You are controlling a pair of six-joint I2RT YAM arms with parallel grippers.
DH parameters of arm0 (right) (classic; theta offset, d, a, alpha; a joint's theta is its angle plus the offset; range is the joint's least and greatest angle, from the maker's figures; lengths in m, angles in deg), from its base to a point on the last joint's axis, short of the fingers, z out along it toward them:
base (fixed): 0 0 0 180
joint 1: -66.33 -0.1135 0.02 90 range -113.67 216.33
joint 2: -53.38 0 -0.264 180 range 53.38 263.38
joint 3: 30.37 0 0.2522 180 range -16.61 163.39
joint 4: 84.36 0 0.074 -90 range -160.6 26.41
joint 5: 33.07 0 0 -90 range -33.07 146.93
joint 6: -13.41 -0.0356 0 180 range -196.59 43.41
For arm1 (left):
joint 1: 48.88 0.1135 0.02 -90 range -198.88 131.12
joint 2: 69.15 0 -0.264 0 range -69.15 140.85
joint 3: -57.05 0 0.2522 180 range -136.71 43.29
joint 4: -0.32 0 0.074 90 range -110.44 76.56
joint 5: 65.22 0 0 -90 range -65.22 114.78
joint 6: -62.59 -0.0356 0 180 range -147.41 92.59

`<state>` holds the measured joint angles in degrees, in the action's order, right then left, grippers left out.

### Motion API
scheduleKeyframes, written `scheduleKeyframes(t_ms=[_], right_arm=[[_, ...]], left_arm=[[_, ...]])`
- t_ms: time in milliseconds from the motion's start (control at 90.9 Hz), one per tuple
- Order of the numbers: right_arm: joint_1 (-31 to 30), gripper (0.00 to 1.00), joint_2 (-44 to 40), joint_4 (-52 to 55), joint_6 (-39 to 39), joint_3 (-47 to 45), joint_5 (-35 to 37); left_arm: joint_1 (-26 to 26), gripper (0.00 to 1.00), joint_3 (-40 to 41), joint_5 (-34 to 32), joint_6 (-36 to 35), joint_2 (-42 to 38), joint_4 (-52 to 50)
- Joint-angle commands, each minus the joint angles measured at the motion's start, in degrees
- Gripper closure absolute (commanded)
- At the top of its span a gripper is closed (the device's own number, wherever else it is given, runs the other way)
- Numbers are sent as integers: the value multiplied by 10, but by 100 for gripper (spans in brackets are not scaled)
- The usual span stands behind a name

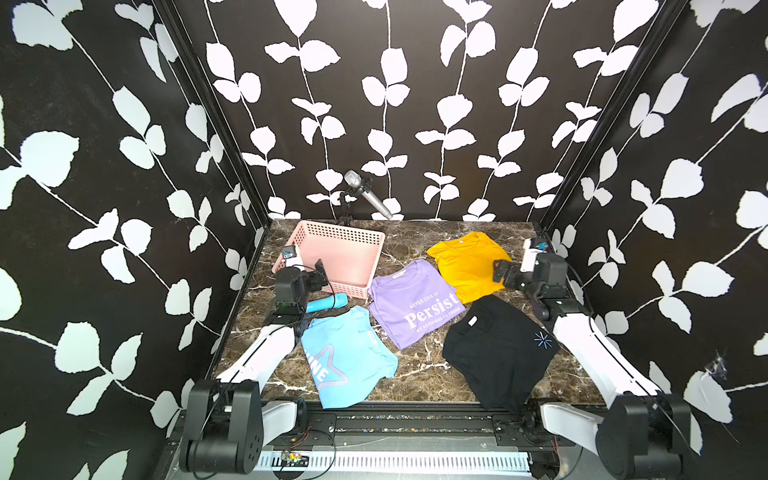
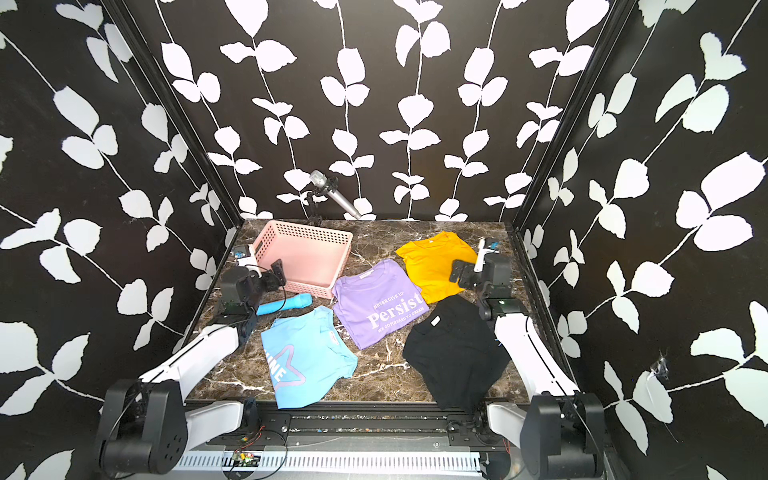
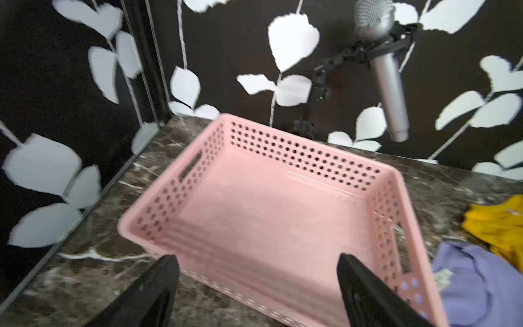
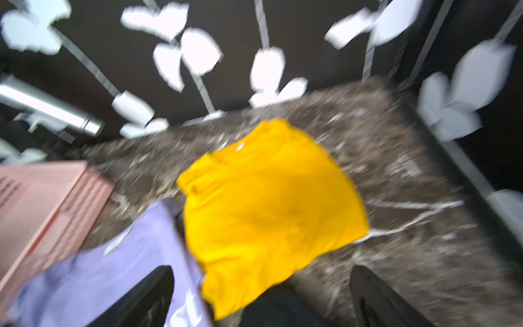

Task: Put the folded t-shirts into the basket
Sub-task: Adjust the bin at the center of the board, then adjust the T-shirt at the center of the board.

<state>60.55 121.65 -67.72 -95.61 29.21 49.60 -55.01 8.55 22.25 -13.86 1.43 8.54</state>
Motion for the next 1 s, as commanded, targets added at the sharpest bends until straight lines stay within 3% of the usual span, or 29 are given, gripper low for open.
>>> scheduleKeyframes(t_ms=[0, 143, 341, 506, 627, 814, 990], right_arm=[[-41, 2, 22, 23, -30, 3, -63], [-96, 2, 83, 12, -21, 29, -73], [-183, 9, 218, 74, 13, 123, -59], [-242, 20, 332, 86, 11, 192, -107], [-265, 27, 389, 98, -1, 220, -139], [-252, 34, 396, 118, -25, 163, -144], [-227, 36, 343, 116, -38, 70, -139]], left_arm=[[-46, 16, -66, 103, 50, 48, -100], [-125, 18, -160, 101, 32, 124, -170], [-184, 19, -216, 78, 27, 165, -209], [-201, 18, -221, 53, 23, 181, -220], [-201, 18, -270, 48, 13, 225, -262], [-203, 18, -360, 68, 15, 315, -305], [-215, 20, -448, 64, 10, 393, -344]])
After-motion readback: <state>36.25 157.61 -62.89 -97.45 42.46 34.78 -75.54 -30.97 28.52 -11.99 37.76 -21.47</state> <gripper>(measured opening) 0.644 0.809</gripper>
